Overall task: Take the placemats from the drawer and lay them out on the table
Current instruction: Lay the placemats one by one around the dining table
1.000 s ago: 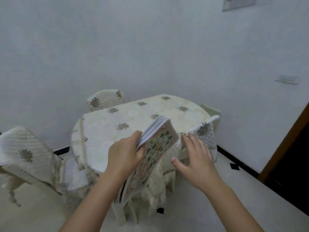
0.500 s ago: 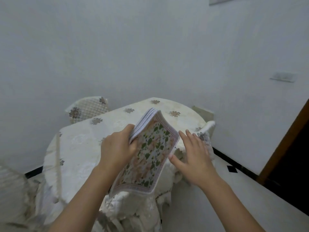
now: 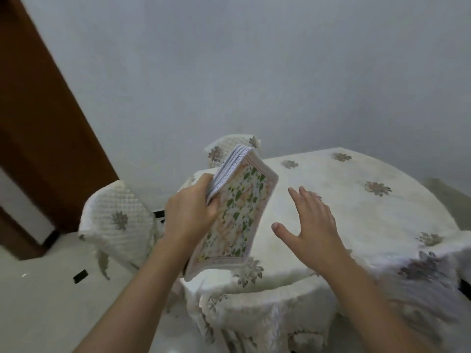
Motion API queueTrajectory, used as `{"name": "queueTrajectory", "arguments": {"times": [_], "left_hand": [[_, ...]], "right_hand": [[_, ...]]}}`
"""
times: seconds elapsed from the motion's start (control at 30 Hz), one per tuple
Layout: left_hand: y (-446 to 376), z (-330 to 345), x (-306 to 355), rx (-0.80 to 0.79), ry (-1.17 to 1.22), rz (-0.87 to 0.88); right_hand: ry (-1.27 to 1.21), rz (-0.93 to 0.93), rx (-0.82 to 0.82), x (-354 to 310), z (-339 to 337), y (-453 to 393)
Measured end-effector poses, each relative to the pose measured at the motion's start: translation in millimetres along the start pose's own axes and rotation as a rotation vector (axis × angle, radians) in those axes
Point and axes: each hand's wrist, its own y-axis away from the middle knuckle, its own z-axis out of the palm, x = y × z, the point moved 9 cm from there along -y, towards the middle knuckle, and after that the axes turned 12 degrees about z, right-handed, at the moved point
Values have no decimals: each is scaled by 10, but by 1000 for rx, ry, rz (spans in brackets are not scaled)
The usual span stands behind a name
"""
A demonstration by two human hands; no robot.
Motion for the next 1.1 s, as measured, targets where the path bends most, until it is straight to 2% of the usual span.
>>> {"name": "queueTrajectory", "arguments": {"times": [0.3,0.53,0.8,1.1], "left_hand": [[69,102,-1047,59,49,-199],[-409,805,-1640,28,150,-171],[-809,1612,-1798,-55,346,-125],[-840,1913,-1812,-110,366,-133]], "right_hand": [[-5,-124,-78,-592,520,-510],[56,-97,-41,-976,885,-1041],[130,65,-15,-822,1180,-1356],[115,64,-36,-761,1318,-1654]]}}
